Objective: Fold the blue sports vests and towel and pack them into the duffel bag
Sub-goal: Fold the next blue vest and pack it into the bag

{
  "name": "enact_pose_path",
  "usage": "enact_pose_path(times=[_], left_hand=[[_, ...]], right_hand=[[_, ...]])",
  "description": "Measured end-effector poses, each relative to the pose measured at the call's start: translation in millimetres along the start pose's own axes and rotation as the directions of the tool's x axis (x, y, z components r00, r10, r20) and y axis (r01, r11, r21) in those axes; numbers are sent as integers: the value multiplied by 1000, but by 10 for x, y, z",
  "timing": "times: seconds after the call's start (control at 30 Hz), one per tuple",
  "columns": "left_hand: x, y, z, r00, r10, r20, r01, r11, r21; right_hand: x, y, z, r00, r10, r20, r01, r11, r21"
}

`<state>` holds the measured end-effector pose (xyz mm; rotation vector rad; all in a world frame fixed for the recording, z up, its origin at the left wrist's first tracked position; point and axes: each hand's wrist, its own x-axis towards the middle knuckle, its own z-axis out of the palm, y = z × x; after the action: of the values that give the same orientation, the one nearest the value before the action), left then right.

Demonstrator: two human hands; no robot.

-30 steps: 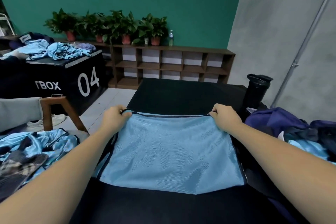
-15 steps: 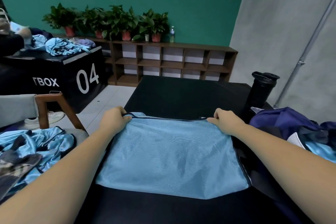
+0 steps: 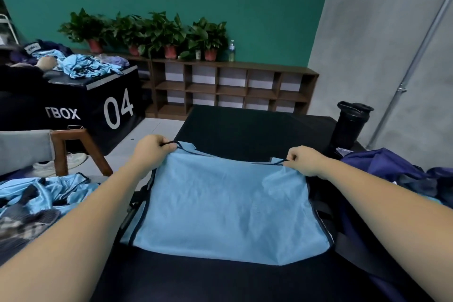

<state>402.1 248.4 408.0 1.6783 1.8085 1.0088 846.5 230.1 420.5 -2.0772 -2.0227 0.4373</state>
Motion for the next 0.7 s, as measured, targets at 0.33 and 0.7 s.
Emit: enact_pose_path(times=[0.33,0.7], left_hand=[[-259,530,-772,986,122,-111,-155,917,-367],[-949,978,-1280,958,191,-215,-274,830,-486]], right_hand=[[-254,-464,-1024,977,-117,-180,143,980,137],[-770,-884,-1919,923,-179,-342,249,953,173]])
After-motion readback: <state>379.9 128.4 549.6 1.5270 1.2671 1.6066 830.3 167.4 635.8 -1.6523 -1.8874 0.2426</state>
